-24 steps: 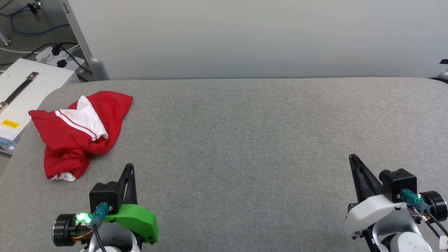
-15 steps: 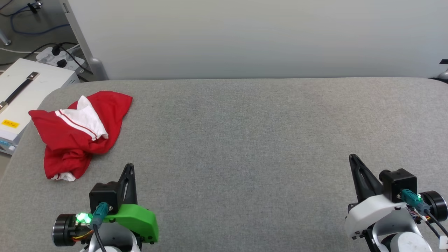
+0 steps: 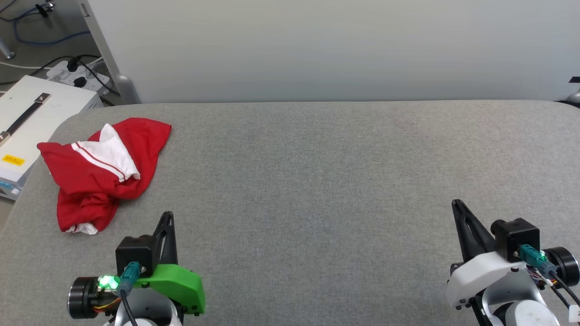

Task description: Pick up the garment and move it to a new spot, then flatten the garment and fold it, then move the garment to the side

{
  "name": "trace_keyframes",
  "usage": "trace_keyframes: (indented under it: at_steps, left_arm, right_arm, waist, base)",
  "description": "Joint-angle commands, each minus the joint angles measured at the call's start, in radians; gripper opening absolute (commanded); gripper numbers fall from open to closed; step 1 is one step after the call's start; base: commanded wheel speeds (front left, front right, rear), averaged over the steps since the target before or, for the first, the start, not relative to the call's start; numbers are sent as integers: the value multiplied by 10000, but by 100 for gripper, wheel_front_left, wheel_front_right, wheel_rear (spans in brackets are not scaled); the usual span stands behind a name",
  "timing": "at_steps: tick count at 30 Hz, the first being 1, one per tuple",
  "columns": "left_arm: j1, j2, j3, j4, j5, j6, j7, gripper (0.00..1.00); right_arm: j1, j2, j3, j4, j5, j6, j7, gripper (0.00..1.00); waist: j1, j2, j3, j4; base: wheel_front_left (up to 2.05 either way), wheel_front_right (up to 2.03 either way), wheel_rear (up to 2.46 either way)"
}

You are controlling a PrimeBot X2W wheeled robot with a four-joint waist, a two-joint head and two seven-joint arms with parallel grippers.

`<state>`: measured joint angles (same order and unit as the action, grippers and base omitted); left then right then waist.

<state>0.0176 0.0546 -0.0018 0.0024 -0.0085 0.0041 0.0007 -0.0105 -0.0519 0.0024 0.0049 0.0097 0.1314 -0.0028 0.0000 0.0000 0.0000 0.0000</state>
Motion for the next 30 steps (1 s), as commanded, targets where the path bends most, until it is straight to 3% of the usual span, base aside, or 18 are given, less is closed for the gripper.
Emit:
trace_keyframes:
  at_steps: [1, 30]
  left_arm:
    - [0, 0, 0, 0, 0, 0, -1, 100]
    - [65, -8, 81, -26, -368, 155, -571, 100]
  right_arm:
    - [0, 0, 0, 0, 1, 0, -1, 100]
    - [176, 2, -199, -340, 765, -2, -565, 100]
  waist:
    - [0, 0, 0, 0]
    - [0, 0, -5, -13]
  base:
    - [0, 0, 0]
    - [0, 0, 0]
